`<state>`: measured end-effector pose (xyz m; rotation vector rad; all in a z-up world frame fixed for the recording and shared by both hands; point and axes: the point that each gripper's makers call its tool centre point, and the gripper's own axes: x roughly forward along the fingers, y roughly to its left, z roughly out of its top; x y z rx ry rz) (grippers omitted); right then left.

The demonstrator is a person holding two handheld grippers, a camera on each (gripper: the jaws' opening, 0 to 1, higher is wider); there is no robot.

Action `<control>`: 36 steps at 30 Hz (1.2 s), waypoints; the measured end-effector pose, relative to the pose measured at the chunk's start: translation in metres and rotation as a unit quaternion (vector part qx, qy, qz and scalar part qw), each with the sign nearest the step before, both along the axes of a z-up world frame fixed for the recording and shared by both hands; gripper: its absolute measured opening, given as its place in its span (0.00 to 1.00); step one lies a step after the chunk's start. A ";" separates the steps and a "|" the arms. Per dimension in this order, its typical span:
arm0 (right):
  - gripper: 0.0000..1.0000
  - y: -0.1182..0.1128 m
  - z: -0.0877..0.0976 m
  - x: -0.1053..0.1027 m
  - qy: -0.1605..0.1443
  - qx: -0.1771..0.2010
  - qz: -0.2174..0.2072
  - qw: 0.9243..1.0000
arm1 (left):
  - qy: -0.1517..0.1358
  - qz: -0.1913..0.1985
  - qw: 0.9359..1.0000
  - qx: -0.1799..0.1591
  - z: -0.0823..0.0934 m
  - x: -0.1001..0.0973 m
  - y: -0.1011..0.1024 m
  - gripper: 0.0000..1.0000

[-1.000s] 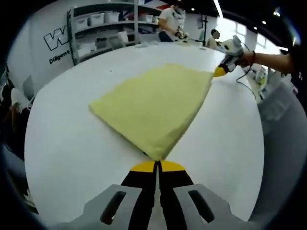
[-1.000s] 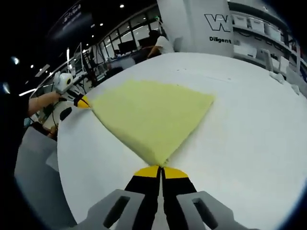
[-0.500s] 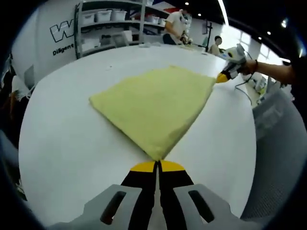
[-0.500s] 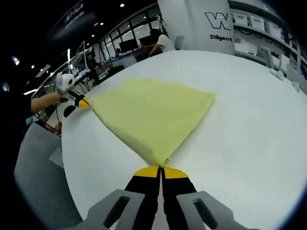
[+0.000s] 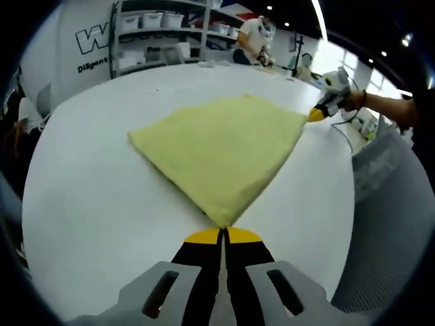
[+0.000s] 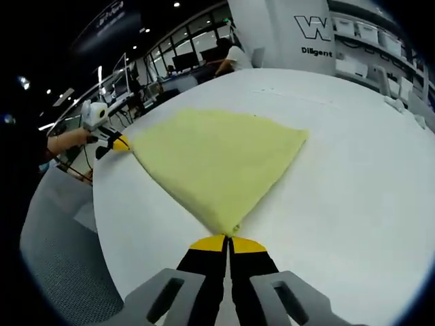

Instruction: Fold the garment on the visible template until the final outline fits inside the template.

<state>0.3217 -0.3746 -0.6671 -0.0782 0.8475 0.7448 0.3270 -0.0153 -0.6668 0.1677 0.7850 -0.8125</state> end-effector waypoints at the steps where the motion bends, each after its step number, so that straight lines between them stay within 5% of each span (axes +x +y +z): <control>1: 0.00 0.000 -0.001 -0.001 0.000 0.000 -0.001 1.000 | 0.000 0.002 1.000 -0.003 0.000 -0.001 0.000 0.00; 8: 0.00 0.001 -0.004 -0.006 0.006 -0.003 0.000 1.000 | 0.000 0.011 1.000 -0.007 -0.003 -0.003 0.001 0.00; 15: 0.00 0.003 0.000 0.000 0.019 0.023 -0.054 0.998 | 0.003 0.032 0.999 -0.006 -0.006 -0.002 0.002 0.00; 18: 0.00 0.003 0.003 -0.001 0.016 0.022 -0.051 0.998 | 0.009 0.049 0.999 -0.020 -0.004 -0.001 0.001 0.12; 23: 0.34 0.008 0.018 0.002 0.007 0.045 -0.076 0.996 | 0.011 0.070 0.997 -0.031 0.007 -0.004 -0.001 0.31; 30: 0.66 0.014 0.037 0.000 -0.019 0.041 -0.074 0.996 | -0.001 0.095 0.994 -0.054 0.030 -0.011 -0.006 0.60; 36: 0.83 0.019 0.052 -0.007 -0.026 0.039 -0.074 0.996 | -0.006 0.109 0.992 -0.055 0.038 -0.021 -0.010 0.79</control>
